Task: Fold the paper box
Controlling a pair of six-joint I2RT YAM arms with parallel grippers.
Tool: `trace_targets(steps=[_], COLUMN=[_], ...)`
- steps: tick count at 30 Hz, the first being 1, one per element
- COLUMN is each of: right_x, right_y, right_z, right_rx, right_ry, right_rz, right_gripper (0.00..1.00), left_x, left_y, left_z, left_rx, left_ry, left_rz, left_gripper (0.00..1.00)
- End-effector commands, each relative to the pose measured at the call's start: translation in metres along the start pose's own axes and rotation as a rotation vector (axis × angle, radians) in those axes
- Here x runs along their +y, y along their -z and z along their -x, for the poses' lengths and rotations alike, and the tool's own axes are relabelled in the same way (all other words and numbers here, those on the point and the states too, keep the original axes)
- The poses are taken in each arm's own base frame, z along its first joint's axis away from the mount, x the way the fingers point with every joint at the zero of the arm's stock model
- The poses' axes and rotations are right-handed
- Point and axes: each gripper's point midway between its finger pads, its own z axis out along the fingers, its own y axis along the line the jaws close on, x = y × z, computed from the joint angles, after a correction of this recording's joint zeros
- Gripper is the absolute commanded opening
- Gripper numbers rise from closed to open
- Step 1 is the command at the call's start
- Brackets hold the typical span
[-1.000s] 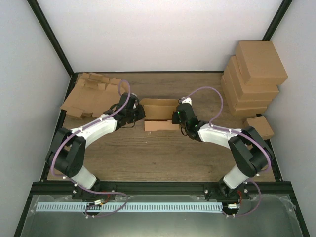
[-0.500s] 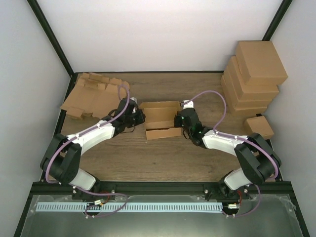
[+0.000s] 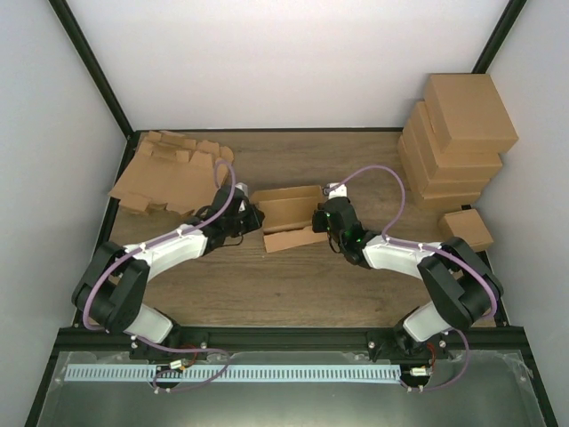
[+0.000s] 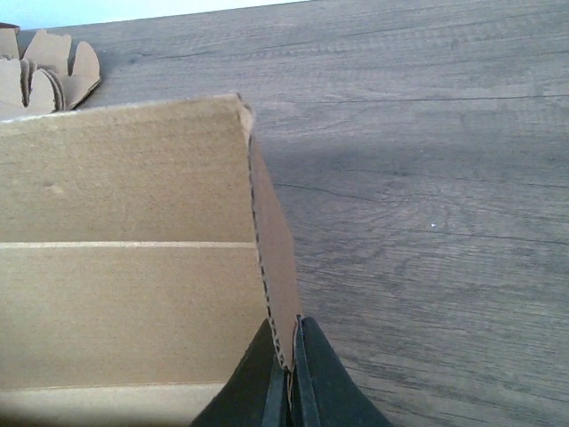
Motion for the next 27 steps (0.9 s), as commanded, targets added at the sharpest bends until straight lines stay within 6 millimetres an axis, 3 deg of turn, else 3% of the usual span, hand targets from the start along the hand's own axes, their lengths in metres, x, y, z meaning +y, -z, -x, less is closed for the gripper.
trace_targets(steps=[1,3,8,12,17,27], right_x=[0.009,0.01,0.015,0.016,0.016,0.015], right_y=[0.003,0.004,0.005,0.004,0.005,0.005], right_z=[0.005,0.004,0.002,0.004,0.005,0.005], right_rx=[-0.032,-0.04,-0.055,-0.057,-0.054,-0.045], right_ry=[0.027,0.047,0.101,0.107,0.108,0.103], right_rz=[0.027,0.035,0.076,0.076,0.072,0.067], right_gripper=[0.01,0.01,0.01,0.01,0.01,0.01], left_x=[-0.009,-0.01,-0.003,-0.007,-0.021,-0.033], left_y=[0.005,0.011,0.031,0.039,0.041,0.036], left_z=[-0.013,-0.013,-0.018,-0.029,-0.032,-0.042], left_rx=[0.063,0.072,0.083,0.124,0.142,0.205], left_ry=[-0.023,-0.047,-0.076,-0.054,-0.007,0.097], left_rz=[-0.018,-0.014,0.015,-0.031,-0.106,-0.185], left_gripper=[0.24,0.39,0.65,0.63,0.5,0.5])
